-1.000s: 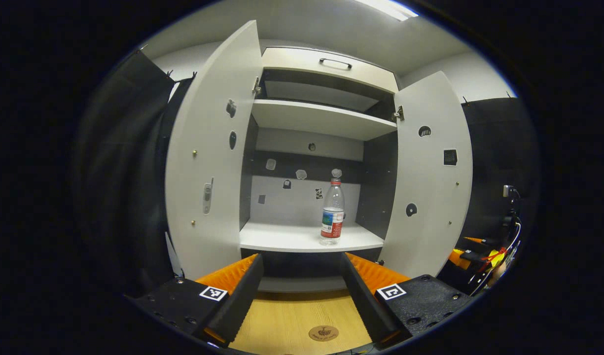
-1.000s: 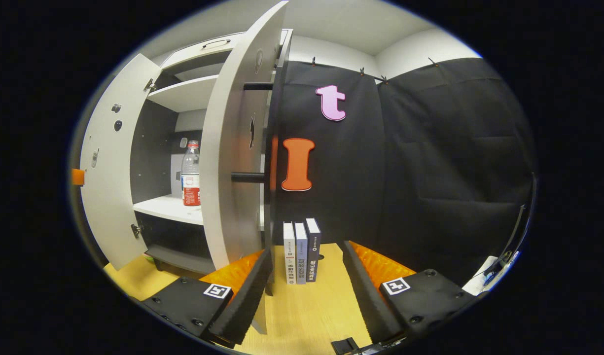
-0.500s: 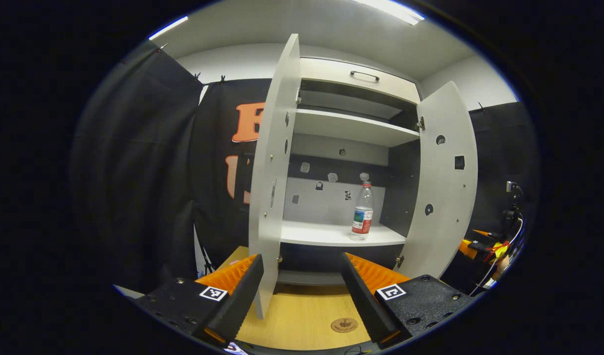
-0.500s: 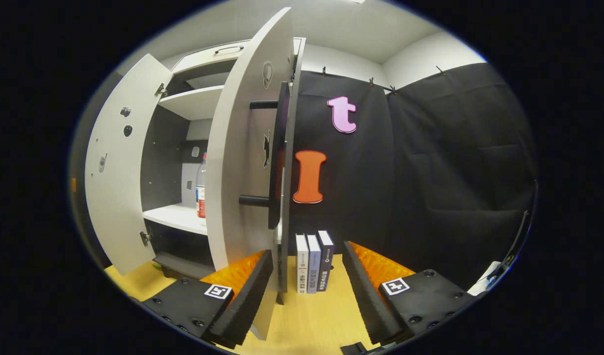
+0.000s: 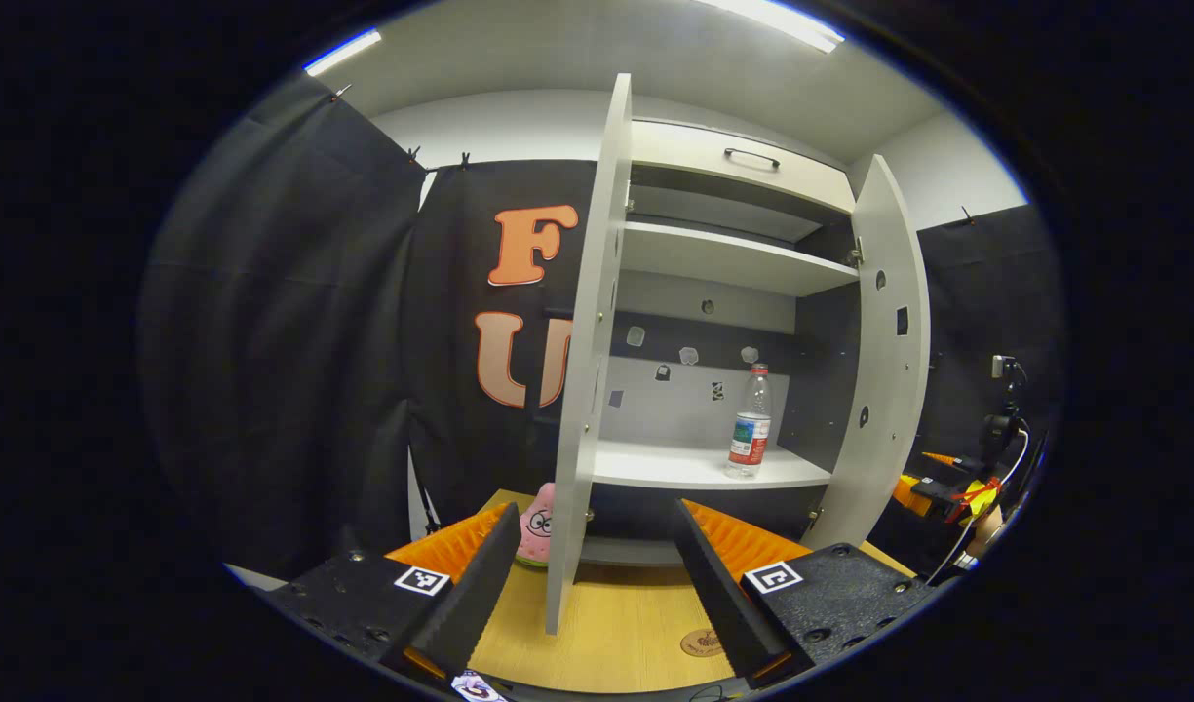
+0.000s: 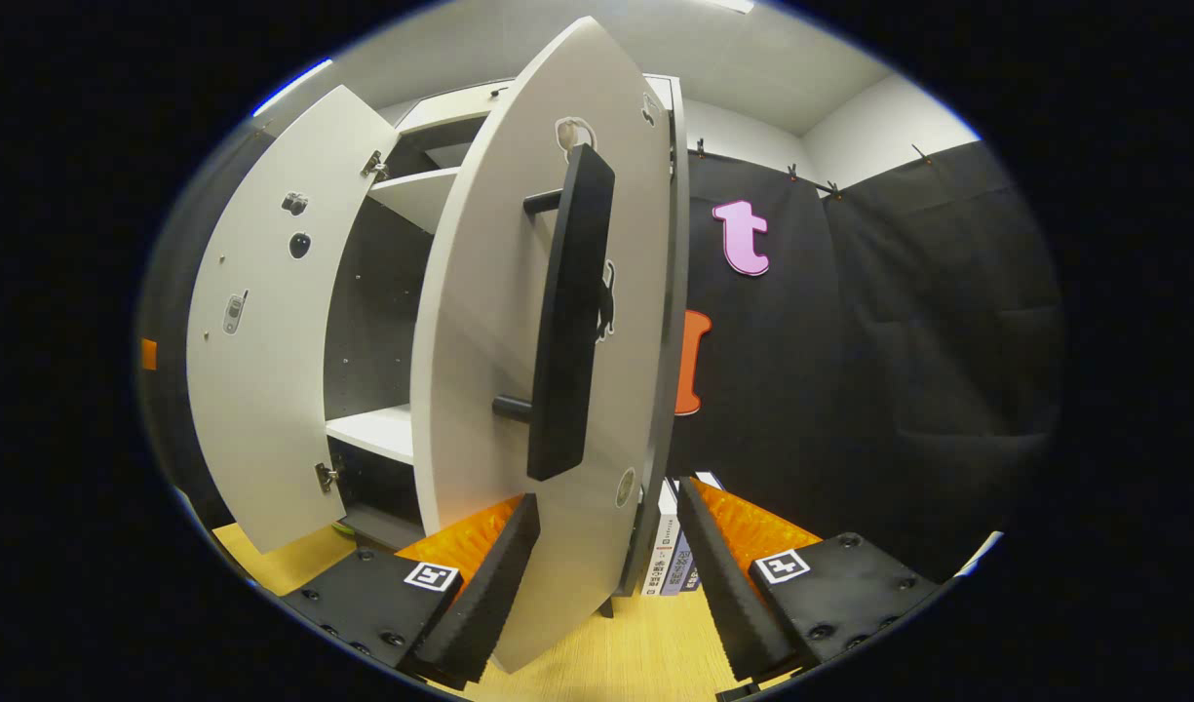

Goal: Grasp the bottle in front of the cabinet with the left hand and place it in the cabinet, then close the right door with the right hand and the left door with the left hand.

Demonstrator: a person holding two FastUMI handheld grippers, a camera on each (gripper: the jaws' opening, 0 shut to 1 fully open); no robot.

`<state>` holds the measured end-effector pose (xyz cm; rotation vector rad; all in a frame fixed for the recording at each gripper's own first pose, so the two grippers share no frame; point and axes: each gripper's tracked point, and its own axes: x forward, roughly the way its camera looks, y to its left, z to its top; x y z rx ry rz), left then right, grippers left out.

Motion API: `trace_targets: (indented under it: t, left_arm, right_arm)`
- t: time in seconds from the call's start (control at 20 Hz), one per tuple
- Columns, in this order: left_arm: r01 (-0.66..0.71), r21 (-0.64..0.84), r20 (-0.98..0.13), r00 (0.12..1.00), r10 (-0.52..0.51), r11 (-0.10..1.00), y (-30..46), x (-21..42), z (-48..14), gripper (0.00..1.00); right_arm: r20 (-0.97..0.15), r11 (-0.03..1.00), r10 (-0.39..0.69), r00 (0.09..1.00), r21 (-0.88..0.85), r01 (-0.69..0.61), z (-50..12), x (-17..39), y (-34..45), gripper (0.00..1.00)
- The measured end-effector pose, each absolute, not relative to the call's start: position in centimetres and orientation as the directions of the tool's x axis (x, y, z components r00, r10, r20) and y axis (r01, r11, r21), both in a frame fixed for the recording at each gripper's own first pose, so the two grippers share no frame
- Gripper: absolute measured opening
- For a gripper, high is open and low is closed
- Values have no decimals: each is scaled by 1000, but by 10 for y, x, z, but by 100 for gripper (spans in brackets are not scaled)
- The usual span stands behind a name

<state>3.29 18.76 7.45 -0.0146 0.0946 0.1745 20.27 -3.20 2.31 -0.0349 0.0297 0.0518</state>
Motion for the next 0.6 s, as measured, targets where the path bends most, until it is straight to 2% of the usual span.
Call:
trace_targets:
  t: [0.05, 0.4, 0.6]
  left_arm:
    - [-183, -12, -99, 979, 181, 983, 193, 33, 74, 94]
    - [-257, -1, -121, 959, 255, 966, 229, 40, 60, 95]
    - [-289, -5, -137, 948, 286, 957, 248, 50, 49, 94]
  right_arm:
    - [-35, 998, 56, 998, -24, -57, 20, 207, -29, 95]
    - [-73, 992, 128, 989, 14, -127, 9, 244, 10, 95]
    - [-61, 993, 121, 991, 12, -120, 13, 247, 19, 95]
